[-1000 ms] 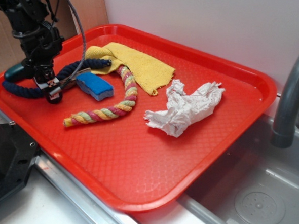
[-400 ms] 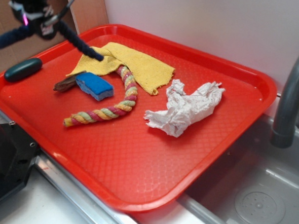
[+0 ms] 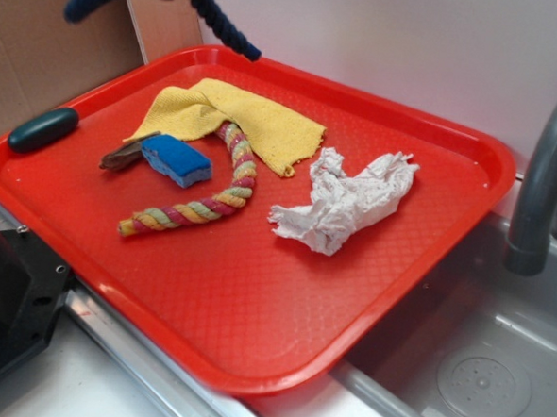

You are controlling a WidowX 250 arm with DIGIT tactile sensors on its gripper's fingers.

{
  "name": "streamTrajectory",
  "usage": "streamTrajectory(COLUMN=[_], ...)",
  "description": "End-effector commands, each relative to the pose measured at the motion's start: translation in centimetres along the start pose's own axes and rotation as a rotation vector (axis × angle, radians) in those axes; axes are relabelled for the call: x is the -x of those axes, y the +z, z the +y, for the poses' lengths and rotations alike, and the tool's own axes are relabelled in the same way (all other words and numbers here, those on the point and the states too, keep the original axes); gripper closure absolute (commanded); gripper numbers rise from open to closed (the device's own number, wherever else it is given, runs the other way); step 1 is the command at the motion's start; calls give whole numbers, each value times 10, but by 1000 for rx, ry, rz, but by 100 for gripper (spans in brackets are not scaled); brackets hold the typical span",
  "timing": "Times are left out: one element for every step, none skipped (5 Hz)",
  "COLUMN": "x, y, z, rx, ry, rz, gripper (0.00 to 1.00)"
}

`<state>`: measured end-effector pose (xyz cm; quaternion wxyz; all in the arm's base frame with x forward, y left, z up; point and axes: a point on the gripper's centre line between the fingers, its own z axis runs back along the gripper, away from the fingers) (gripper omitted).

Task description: Grab the blue rope.

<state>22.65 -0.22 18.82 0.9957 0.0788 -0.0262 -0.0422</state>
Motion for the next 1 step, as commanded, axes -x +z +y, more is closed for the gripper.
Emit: streamTrajectory(x=[-2], y=[28], z=[-10], rx=[17], ry=[16], rz=[-105], gripper=[100])
